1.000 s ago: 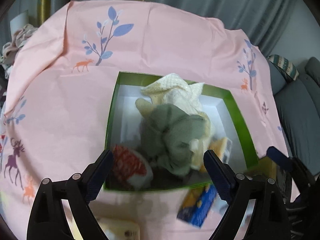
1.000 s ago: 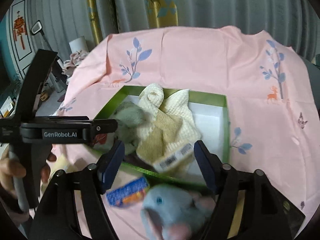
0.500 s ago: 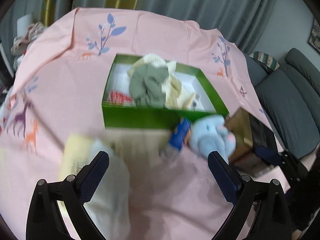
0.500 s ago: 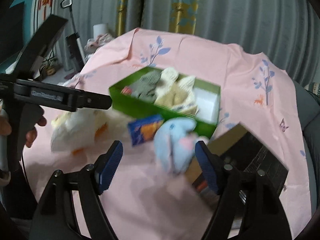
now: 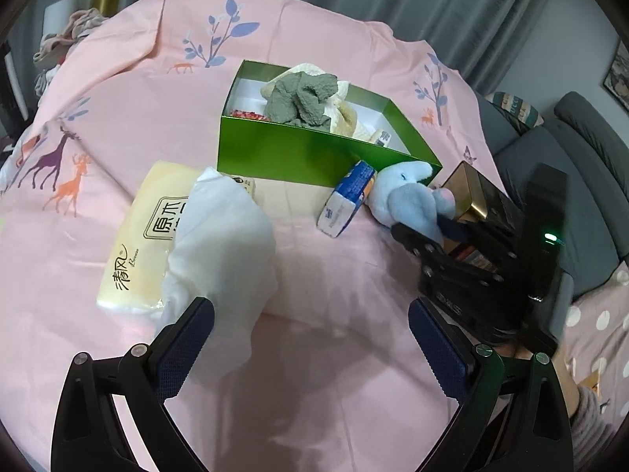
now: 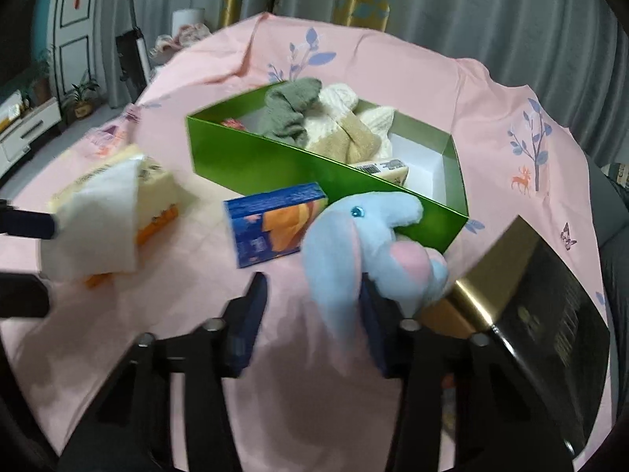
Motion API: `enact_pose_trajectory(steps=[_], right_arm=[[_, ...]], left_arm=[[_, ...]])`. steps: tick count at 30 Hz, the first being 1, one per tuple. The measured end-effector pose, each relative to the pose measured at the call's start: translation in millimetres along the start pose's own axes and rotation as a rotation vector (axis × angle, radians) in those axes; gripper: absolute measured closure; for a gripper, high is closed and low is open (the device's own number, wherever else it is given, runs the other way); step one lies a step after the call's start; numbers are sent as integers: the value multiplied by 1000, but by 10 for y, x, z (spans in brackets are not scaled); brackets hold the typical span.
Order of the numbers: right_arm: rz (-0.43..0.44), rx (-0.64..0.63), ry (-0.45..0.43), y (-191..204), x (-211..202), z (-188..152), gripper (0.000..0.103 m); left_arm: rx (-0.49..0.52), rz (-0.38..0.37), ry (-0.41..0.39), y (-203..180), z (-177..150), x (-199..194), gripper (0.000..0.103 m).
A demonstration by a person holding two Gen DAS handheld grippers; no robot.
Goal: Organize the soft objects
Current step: 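Grasp the light-blue plush elephant with the right gripper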
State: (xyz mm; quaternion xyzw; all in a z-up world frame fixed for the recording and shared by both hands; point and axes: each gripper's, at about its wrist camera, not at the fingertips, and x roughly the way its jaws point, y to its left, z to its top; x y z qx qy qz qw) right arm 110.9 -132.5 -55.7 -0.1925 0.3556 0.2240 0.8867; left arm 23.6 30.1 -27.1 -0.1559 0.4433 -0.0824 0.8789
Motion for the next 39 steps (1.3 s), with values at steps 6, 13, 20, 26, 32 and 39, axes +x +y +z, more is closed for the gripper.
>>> enact_pose_trajectory(steps=[6, 13, 20, 26, 32, 39], right_arm=[[79, 12, -13, -7, -115, 0, 99], [309, 55, -90, 123, -789, -143, 98], [301, 84, -31, 124, -941, -456, 77], [273, 177, -66, -159, -993, -639, 24], [331, 261, -30, -247, -741, -702, 24], [388, 263, -10, -116, -466, -638, 24]], left_arm=[[9, -20, 3, -52, 45, 33, 4], [8, -76, 24, -140, 88, 84, 4], [28, -99, 79, -288, 47, 236, 4], [40, -101, 107, -400, 76, 384, 4], [61, -113, 136, -508, 145, 586, 4], [58, -122, 159, -501, 168, 730, 4]])
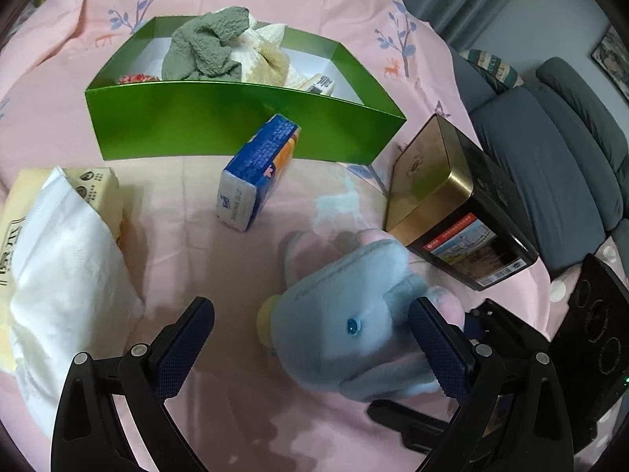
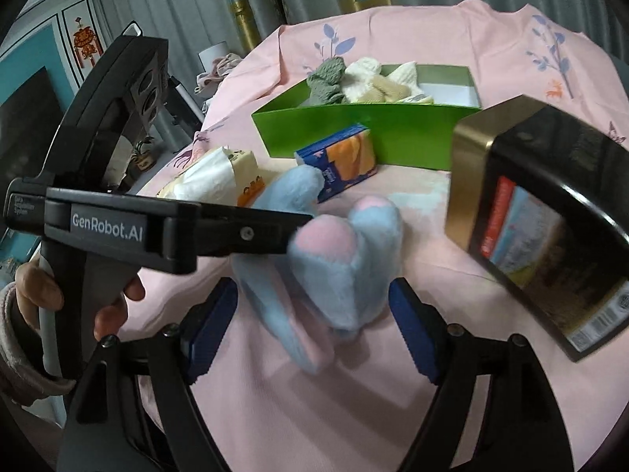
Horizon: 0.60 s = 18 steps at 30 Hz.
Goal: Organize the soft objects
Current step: 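Grasp the light-blue plush elephant with the right gripper, then carry the plush elephant into the green box and open the right gripper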
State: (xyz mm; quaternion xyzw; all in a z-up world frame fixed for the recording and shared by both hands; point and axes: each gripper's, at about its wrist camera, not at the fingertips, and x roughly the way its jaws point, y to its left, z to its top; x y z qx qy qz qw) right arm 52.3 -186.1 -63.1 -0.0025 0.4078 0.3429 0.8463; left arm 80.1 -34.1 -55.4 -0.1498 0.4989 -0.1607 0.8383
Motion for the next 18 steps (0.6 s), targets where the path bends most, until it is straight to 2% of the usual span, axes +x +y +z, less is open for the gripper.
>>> enact_pose_trajectory(steps=[2, 3, 4, 6, 11, 18], right_arm=[[-9, -6, 2, 0, 47, 20, 24], [-13, -7, 4, -4, 67, 25, 26], [-13, -7, 3, -14, 70, 29, 29], [-13, -1, -2, -37, 73, 33, 33], [-28, -5, -19, -14, 28, 11, 40], [-30, -45, -90, 119, -167, 126, 41]], left_arm=[[14, -10, -6, -7, -14, 6, 4], [16, -17, -6, -9, -19, 13, 10], [15, -28, -2, -12, -25, 27, 21], [5, -57, 12, -8, -38, 65, 27], [13, -44, -10, -49, -81, 12, 30], [67, -8, -97, -183, -30, -304, 30]])
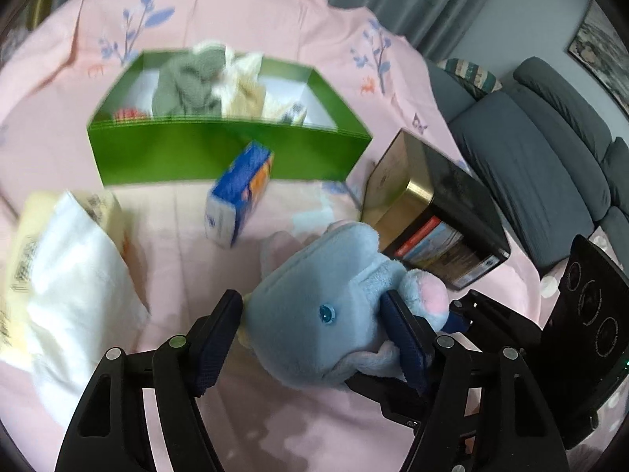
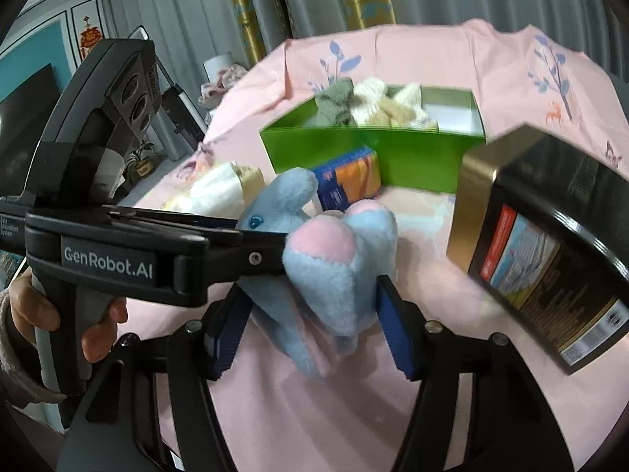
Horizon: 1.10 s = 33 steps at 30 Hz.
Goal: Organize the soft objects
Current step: 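Carry the plush elephant into the green box and open the right gripper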
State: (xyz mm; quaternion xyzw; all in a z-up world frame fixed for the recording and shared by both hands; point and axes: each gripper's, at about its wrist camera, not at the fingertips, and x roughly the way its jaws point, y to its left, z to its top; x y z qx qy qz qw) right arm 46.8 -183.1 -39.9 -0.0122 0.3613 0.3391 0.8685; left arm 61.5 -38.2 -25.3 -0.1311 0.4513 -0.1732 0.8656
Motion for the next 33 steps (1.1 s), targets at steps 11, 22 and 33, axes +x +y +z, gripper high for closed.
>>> enact_pose_trajectory(steps=[11, 22, 33], right_arm=[[-57, -64, -132, -61, -16, 784, 42], [-111, -39, -173, -323, 282, 1449, 45], [-189, 11, -80, -581, 756, 1615, 46]], left_arm=[[87, 88, -139, -94, 741, -177, 30], [94, 124, -159, 62, 1571, 112, 30], [58, 124, -76, 296, 1863, 646, 30]])
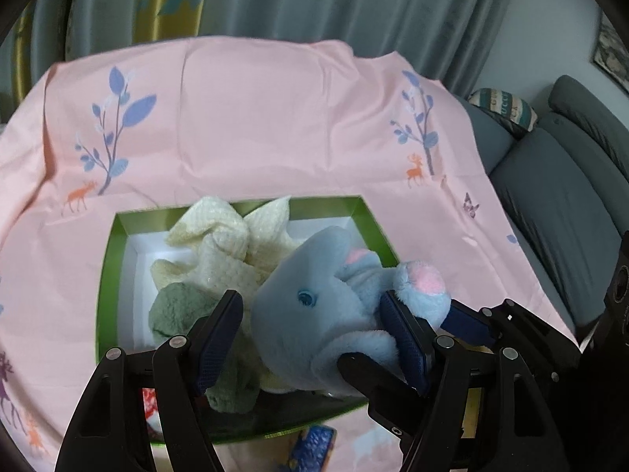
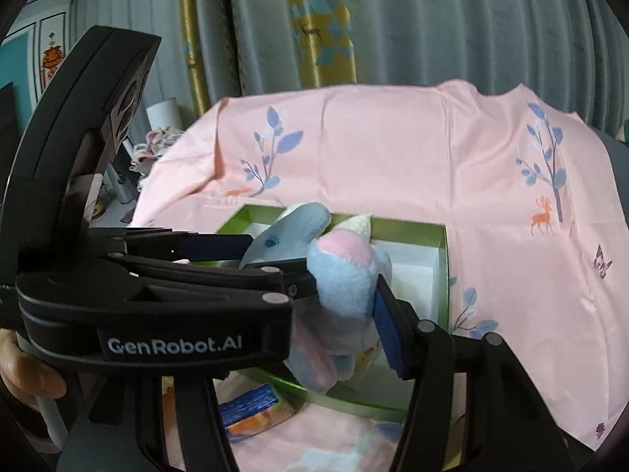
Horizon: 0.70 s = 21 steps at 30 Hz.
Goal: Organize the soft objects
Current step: 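Carry the plush elephant into the green box and open the right gripper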
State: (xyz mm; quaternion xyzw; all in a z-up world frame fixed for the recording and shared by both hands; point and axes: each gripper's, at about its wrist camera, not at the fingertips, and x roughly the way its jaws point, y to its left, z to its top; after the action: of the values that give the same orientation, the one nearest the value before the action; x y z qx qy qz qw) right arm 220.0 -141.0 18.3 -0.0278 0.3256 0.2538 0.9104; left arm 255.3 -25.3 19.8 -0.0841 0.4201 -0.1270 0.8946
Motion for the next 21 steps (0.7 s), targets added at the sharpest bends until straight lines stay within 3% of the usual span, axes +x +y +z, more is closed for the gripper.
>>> enact_pose_trajectory(steps=[21], right_arm=[[-57, -46, 110, 91, 327, 66, 45]], left_arm=[[-36, 28, 30, 149, -10, 176, 30]])
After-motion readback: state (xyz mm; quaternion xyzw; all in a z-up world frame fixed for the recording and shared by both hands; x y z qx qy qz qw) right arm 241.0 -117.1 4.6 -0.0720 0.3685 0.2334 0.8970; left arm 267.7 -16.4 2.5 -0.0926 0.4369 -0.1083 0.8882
